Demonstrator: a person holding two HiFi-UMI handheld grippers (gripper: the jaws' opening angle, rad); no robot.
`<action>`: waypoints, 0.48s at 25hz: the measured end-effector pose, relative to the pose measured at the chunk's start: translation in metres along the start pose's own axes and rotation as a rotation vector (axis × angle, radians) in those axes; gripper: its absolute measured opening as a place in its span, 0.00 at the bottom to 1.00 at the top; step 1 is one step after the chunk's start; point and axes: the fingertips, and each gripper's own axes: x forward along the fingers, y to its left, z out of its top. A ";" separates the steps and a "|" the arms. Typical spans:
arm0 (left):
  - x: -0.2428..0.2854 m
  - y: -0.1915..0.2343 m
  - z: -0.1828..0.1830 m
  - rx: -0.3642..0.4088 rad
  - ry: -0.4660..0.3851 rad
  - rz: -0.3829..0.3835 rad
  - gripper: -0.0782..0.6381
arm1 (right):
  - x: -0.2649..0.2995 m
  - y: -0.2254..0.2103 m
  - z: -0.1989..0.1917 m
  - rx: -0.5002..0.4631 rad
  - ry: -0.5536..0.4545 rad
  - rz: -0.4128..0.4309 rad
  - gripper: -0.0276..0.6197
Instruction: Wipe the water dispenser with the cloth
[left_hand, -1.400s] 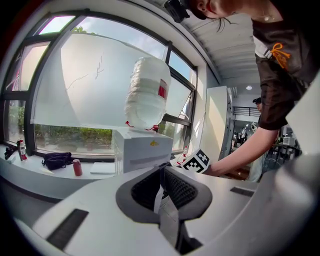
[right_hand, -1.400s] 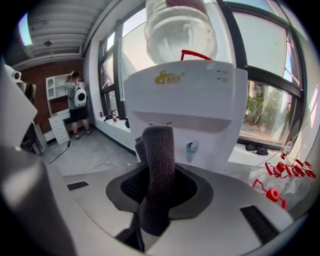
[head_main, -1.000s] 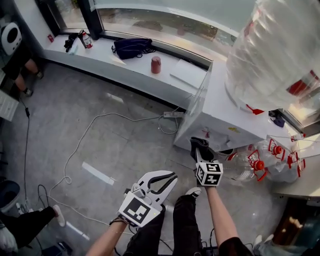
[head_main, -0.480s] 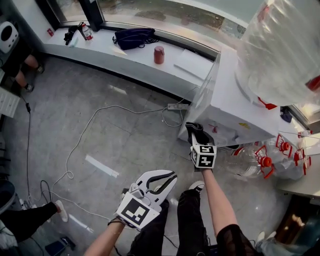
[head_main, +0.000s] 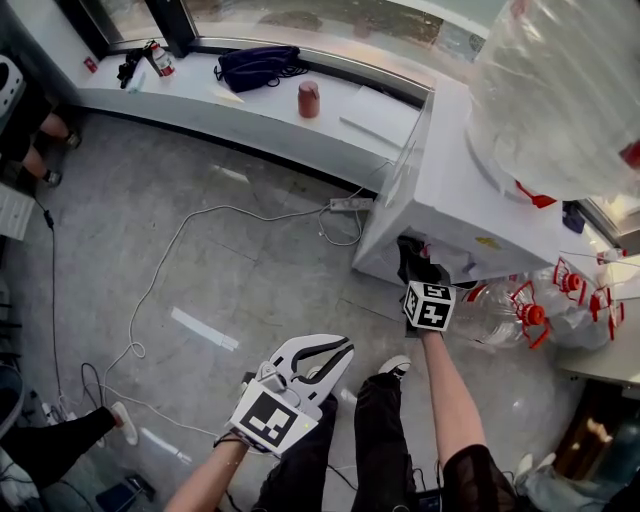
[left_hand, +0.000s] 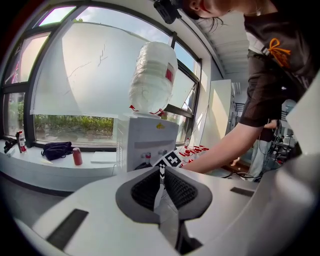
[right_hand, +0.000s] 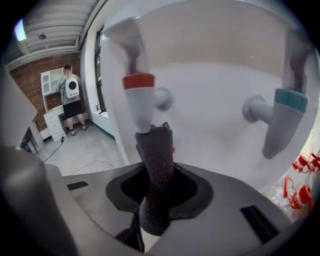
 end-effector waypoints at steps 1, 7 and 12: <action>0.002 0.000 0.001 -0.001 -0.003 0.000 0.17 | -0.002 -0.010 -0.001 0.020 -0.003 -0.016 0.21; 0.015 -0.006 0.004 -0.009 -0.001 -0.016 0.17 | -0.021 -0.060 -0.015 0.087 0.004 -0.092 0.21; 0.026 -0.015 0.006 0.016 0.011 -0.041 0.17 | -0.040 -0.109 -0.040 0.210 0.015 -0.183 0.21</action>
